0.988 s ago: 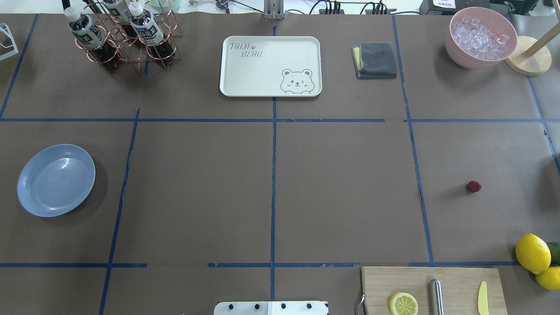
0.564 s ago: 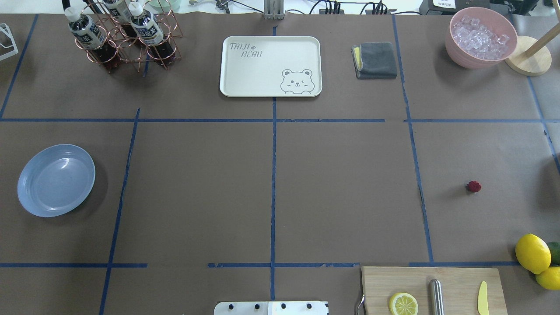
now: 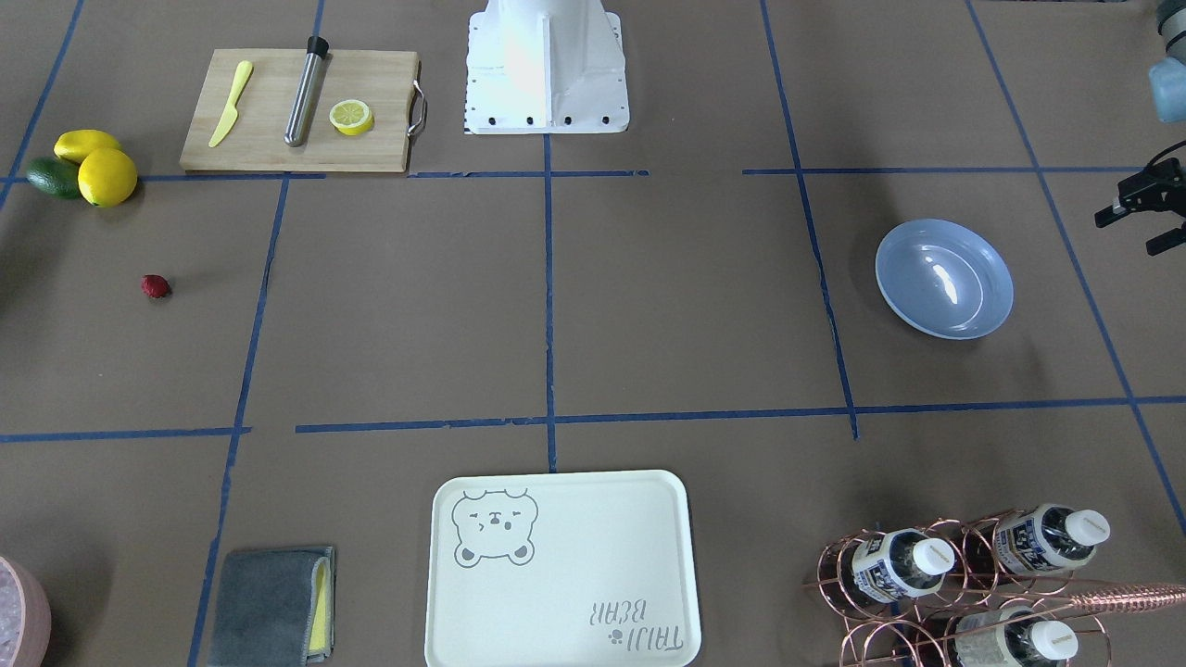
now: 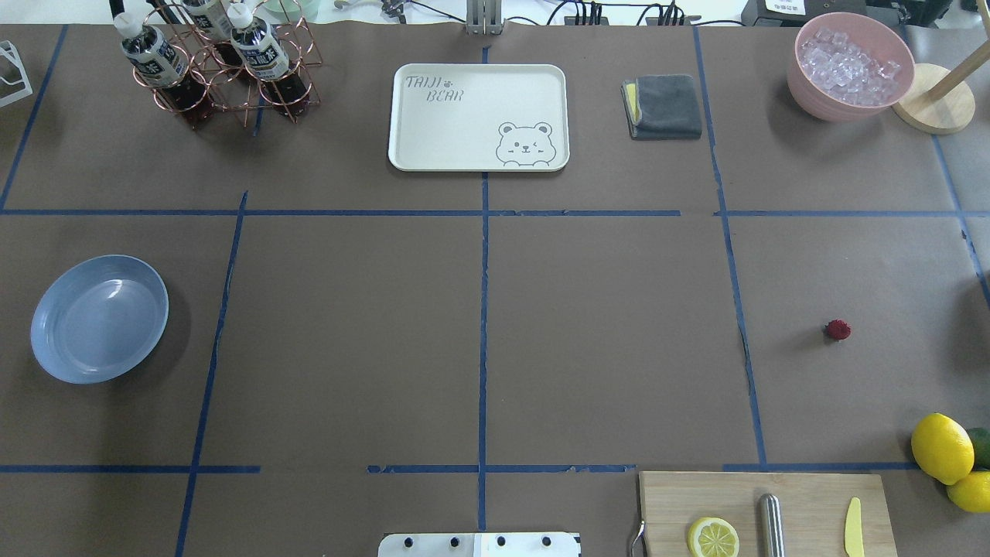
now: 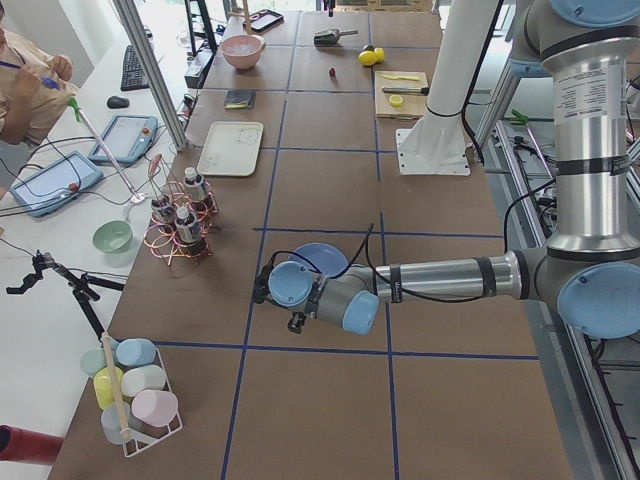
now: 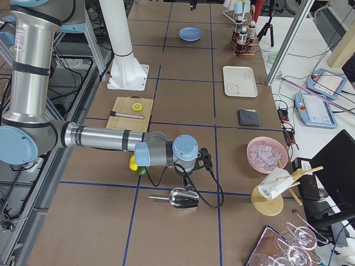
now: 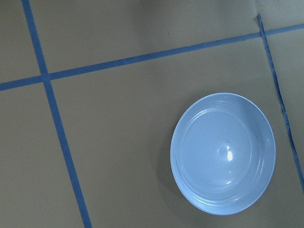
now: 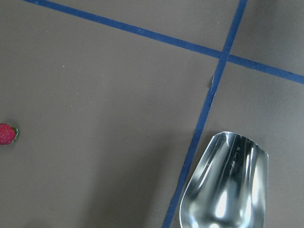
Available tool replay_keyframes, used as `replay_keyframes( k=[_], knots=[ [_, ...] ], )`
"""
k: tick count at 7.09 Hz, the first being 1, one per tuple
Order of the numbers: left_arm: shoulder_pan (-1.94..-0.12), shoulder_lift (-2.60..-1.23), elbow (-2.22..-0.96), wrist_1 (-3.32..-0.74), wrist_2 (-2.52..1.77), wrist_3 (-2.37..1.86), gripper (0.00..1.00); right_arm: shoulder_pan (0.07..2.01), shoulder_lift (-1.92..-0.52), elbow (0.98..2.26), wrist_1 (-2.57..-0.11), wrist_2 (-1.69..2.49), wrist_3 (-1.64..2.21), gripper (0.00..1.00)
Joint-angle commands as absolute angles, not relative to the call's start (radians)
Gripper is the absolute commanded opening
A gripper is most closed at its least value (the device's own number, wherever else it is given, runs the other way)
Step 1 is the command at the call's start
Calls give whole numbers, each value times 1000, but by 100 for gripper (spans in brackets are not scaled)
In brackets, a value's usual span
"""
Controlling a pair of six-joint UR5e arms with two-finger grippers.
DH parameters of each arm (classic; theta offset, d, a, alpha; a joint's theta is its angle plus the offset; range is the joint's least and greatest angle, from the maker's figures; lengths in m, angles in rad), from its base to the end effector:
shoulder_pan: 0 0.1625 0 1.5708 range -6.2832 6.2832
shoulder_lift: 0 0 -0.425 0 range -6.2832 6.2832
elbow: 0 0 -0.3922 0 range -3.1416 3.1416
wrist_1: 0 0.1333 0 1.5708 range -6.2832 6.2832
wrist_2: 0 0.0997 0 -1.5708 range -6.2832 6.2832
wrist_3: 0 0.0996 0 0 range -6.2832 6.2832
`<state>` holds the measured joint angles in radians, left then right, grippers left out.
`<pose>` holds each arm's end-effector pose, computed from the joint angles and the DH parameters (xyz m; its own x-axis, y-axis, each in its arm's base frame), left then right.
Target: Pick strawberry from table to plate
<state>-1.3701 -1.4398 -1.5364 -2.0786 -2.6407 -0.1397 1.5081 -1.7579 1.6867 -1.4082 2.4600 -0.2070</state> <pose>0.0430 -0.4416 0.6600 0.4340 0.2521 -0.8649 -0.1286 0.9676 0.2174 0.0297 -0.4198 0.6614 0.5982 -0.3121 0.7381 0.1894 0.9500 0.2483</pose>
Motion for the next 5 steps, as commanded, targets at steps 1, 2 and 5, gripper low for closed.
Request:
replay_keyframes(
  k=[1, 2, 5],
  knots=[
    [-1243, -1440, -1526, -2276, -2533, -430, 100, 1505, -1758, 1684, -1405, 2494, -206, 100],
    [-1212, -1440, -1523, -2304, -2493, -460, 99, 1505, -1758, 1684, -1405, 2494, -206, 100],
    [-1146, -1469, -1494, -2306, -2415, -462, 91, 1505, -1756, 1672, -1405, 2496, -204, 100]
  ],
)
